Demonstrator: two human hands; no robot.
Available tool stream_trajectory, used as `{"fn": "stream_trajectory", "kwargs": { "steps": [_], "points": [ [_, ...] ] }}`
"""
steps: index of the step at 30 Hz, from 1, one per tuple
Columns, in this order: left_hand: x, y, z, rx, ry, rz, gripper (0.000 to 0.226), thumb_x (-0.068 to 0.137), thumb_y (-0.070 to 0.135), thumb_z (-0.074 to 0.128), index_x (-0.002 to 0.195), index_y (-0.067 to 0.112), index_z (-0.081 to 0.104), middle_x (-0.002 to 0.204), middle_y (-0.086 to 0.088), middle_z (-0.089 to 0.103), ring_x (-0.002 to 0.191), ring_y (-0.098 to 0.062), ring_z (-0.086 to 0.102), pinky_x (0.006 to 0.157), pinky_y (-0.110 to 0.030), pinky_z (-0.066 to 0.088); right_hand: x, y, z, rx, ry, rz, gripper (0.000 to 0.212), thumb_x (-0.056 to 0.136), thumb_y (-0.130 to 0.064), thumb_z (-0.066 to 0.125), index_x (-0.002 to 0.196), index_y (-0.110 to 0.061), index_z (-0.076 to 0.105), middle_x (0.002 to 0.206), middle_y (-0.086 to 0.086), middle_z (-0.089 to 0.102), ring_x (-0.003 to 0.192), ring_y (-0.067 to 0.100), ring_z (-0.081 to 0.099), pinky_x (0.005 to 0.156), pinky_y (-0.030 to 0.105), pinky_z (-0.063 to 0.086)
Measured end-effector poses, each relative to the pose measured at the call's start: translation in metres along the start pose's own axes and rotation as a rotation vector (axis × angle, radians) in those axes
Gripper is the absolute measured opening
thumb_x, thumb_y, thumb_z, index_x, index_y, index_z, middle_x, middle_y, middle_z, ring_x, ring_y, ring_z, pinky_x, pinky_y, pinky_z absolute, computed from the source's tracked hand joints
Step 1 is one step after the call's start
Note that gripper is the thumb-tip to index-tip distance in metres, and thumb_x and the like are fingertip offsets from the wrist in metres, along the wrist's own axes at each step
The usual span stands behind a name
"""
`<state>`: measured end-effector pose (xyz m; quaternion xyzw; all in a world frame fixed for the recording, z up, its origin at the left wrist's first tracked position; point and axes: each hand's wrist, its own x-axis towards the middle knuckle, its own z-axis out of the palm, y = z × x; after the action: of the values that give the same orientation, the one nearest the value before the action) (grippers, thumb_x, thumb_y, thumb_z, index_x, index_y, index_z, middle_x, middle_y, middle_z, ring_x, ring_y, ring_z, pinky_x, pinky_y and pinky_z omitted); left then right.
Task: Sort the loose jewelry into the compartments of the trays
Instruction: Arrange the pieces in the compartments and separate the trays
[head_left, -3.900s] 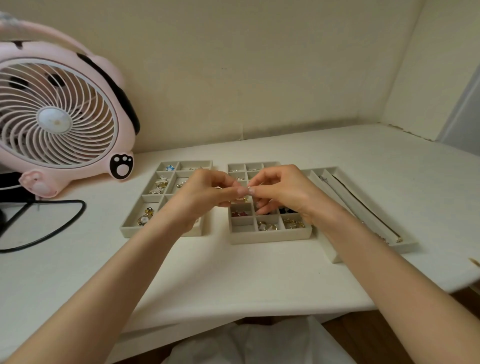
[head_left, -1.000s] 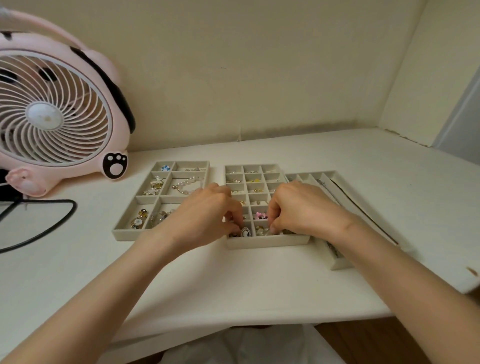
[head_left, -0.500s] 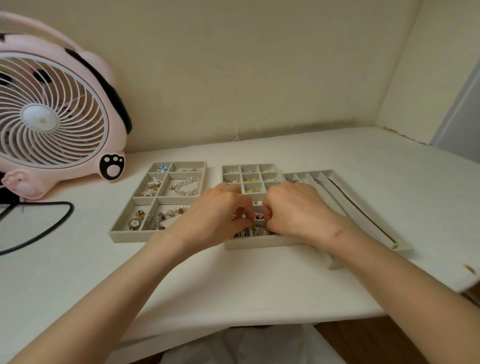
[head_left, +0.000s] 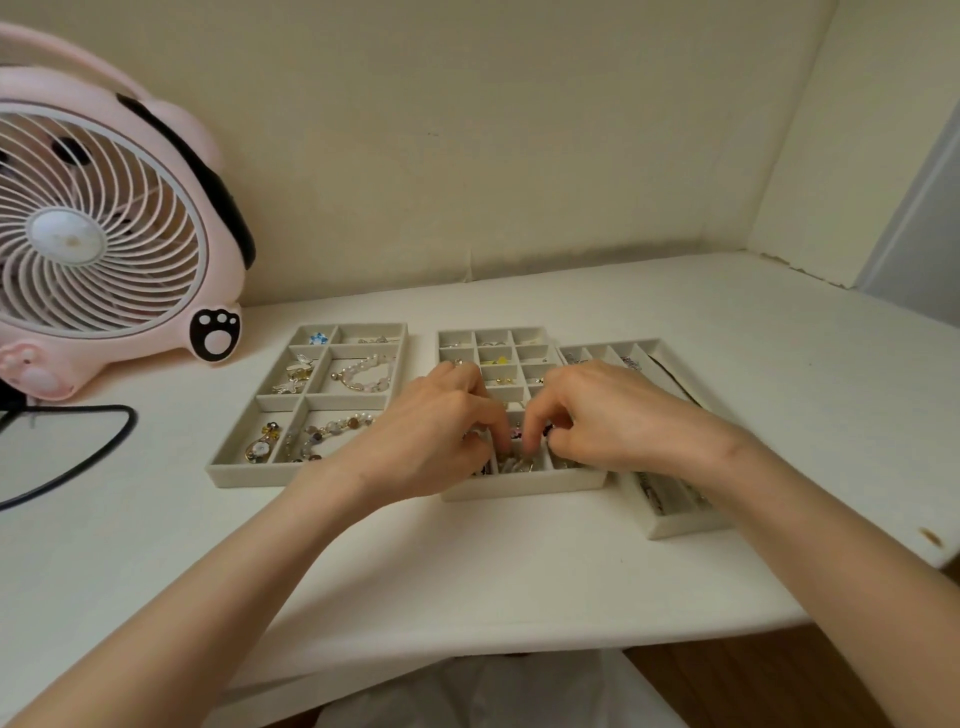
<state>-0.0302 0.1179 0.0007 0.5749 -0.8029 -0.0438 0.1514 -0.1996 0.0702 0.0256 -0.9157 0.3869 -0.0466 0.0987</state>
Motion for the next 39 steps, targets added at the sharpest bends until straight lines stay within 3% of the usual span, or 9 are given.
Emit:
{"fn": "stream_trajectory", "kwargs": {
  "steps": [5,10,16,24,28,36,39],
  "points": [
    [0.0,0.001,0.001,0.013,-0.032,-0.012,0.035,0.083,0.007,0.048,0.098,0.03,0.069,0.09,0.003,0.042,0.095,-0.014,0.038,0.082,-0.03,0.037,-0.001,0.002,0.006,-0.134,0.012,-0.089,0.034,0.086,-0.009,0.051,0.095,-0.034,0.071,0.07,-0.017,0.035,0.075,0.008,0.043,0.053,0.013,0.022],
    [0.002,0.001,0.001,0.021,-0.039,-0.014,0.033,0.083,0.008,0.048,0.097,0.03,0.069,0.091,0.002,0.043,0.093,-0.013,0.037,0.079,-0.028,0.036,-0.003,0.006,0.003,-0.247,0.033,-0.173,0.035,0.09,-0.011,0.045,0.099,-0.035,0.07,0.077,-0.008,0.033,0.069,0.012,0.038,0.052,0.017,0.02],
    [0.002,0.001,0.002,0.009,-0.055,0.013,0.032,0.083,0.01,0.048,0.093,0.031,0.069,0.088,0.005,0.04,0.093,-0.013,0.038,0.08,-0.028,0.035,-0.005,0.012,-0.005,-0.133,0.092,-0.162,0.032,0.088,-0.013,0.051,0.092,-0.036,0.072,0.084,-0.008,0.047,0.074,0.011,0.048,0.065,0.027,0.039],
    [0.009,-0.002,0.006,-0.054,0.048,0.051,0.02,0.082,0.017,0.048,0.093,0.024,0.063,0.091,0.005,0.049,0.091,-0.015,0.044,0.077,-0.025,0.036,-0.009,0.036,-0.017,-0.055,0.116,-0.068,0.023,0.089,-0.021,0.057,0.088,-0.04,0.071,0.084,-0.014,0.051,0.067,-0.004,0.044,0.061,0.015,0.03],
    [0.011,-0.002,0.008,-0.069,0.071,0.082,0.031,0.077,0.023,0.04,0.096,0.027,0.065,0.088,0.006,0.049,0.089,-0.015,0.044,0.077,-0.025,0.036,-0.012,0.039,-0.015,-0.042,0.079,-0.051,0.028,0.089,-0.016,0.056,0.086,-0.039,0.072,0.09,-0.012,0.055,0.07,-0.002,0.045,0.064,0.019,0.035],
    [0.02,0.004,0.02,0.02,0.056,0.201,0.052,0.076,0.01,0.032,0.106,0.031,0.068,0.085,0.007,0.04,0.082,-0.01,0.031,0.078,-0.028,0.035,-0.013,0.041,-0.004,-0.069,-0.003,-0.024,0.038,0.088,-0.01,0.051,0.098,-0.04,0.071,0.09,-0.014,0.051,0.076,-0.001,0.043,0.068,0.02,0.031],
    [0.023,0.004,0.024,0.094,0.055,0.23,0.058,0.073,0.019,0.02,0.103,0.031,0.069,0.087,0.005,0.044,0.084,-0.015,0.04,0.076,-0.03,0.038,-0.014,0.041,-0.002,-0.072,-0.015,-0.044,0.038,0.088,-0.01,0.05,0.099,-0.04,0.071,0.085,-0.014,0.047,0.074,-0.002,0.042,0.064,0.014,0.029]
  ]
}}
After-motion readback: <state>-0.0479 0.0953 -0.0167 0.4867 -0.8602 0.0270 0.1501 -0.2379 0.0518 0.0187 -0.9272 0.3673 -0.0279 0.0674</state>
